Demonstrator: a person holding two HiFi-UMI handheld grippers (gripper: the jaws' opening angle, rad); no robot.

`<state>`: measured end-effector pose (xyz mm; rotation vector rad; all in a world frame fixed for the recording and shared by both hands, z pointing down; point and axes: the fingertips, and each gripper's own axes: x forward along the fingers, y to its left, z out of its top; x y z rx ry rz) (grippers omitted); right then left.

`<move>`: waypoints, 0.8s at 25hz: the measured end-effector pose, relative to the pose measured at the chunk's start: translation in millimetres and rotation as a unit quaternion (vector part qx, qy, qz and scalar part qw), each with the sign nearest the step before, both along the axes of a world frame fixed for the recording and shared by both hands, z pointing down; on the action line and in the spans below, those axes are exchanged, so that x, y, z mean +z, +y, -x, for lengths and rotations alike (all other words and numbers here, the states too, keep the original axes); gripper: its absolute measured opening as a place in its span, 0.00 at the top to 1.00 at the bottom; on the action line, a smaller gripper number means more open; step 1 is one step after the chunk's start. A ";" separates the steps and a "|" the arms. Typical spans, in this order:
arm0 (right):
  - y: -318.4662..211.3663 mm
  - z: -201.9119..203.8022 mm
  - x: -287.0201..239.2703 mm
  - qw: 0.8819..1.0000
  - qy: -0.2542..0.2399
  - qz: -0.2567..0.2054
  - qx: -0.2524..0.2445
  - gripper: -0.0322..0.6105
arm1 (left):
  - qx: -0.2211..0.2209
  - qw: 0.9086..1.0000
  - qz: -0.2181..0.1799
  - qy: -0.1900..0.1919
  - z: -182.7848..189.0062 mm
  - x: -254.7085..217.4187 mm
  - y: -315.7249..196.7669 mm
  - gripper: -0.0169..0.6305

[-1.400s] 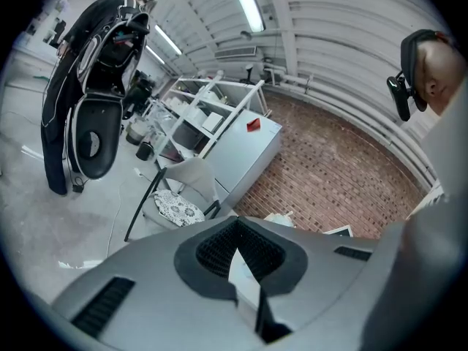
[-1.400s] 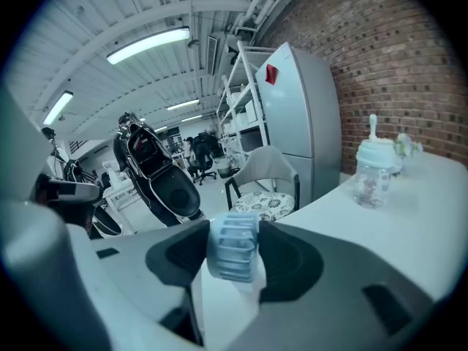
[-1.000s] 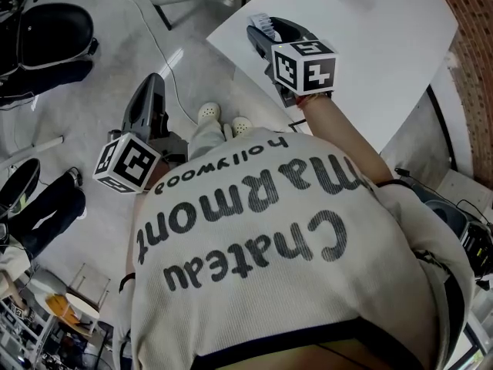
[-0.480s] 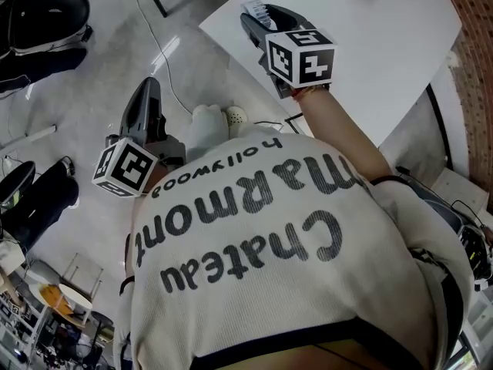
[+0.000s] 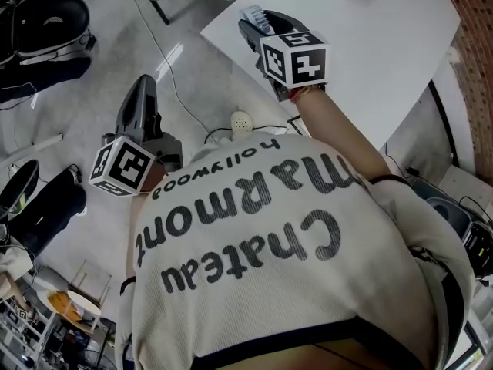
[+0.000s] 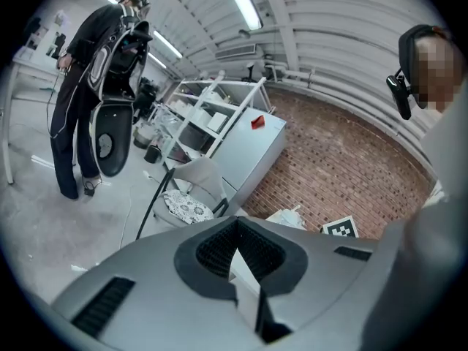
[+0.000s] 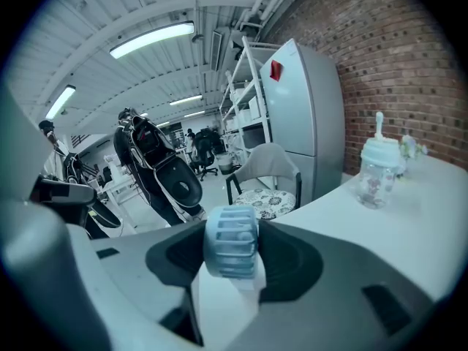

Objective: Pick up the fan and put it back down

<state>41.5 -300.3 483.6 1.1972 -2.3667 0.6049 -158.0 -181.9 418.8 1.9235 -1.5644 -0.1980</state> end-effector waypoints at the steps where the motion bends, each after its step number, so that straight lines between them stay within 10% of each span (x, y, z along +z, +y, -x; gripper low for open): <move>1: -0.4 0.6 -0.1 1.000 0.000 -0.002 0.002 0.62 | -0.001 1.000 -0.002 -0.004 3.0 -1.7 -0.2 0.97; 20: -3.6 2.2 -1.8 0.999 -0.008 0.005 0.049 0.59 | 0.009 1.000 0.002 0.003 27.2 -11.6 19.0 0.97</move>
